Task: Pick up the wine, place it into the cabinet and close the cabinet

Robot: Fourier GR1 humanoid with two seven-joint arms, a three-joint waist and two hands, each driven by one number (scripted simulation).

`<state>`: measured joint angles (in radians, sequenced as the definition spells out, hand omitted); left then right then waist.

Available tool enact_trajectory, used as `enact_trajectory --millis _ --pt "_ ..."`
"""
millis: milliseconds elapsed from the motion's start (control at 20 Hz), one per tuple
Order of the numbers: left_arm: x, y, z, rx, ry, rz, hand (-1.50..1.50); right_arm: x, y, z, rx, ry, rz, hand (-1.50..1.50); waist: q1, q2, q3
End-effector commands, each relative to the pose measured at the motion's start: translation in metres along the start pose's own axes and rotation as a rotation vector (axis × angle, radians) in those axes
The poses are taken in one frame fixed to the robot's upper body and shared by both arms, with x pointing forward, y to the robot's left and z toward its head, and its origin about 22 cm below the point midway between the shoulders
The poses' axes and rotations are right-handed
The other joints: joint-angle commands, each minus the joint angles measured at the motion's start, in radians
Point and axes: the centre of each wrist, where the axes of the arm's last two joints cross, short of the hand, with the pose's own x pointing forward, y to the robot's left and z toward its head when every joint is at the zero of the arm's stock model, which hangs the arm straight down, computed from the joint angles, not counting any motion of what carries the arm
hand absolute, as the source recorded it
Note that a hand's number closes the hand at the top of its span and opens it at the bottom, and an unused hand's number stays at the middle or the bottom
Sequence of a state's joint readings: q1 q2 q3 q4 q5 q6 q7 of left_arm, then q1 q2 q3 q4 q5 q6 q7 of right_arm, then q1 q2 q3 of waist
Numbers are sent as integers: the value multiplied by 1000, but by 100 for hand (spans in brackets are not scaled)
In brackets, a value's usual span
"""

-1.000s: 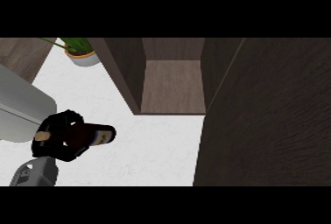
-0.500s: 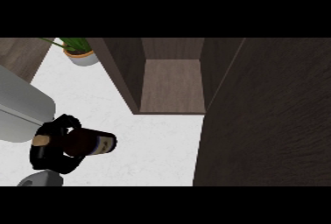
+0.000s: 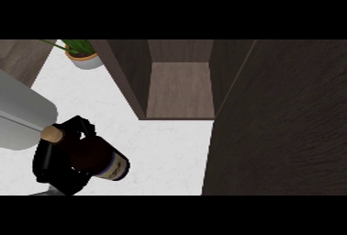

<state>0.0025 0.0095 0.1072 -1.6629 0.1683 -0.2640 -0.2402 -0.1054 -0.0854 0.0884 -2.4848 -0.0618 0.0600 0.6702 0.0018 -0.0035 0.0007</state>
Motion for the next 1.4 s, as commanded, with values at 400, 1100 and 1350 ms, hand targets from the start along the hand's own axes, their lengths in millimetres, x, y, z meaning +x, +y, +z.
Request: enact_trajectory --millis 400,1100,1350 --pt "46 -94 -38 -101 14 41 150 6 -1 15 32 -44 -71 -150 -9 2 0" --pt "59 -169 -90 -61 -6 37 150 20 0 29 51 -42 -58 -150 -17 2 -1" --pt "65 -180 -89 -41 29 26 150 11 -13 7 45 -45 -49 -150 -5 3 -1"
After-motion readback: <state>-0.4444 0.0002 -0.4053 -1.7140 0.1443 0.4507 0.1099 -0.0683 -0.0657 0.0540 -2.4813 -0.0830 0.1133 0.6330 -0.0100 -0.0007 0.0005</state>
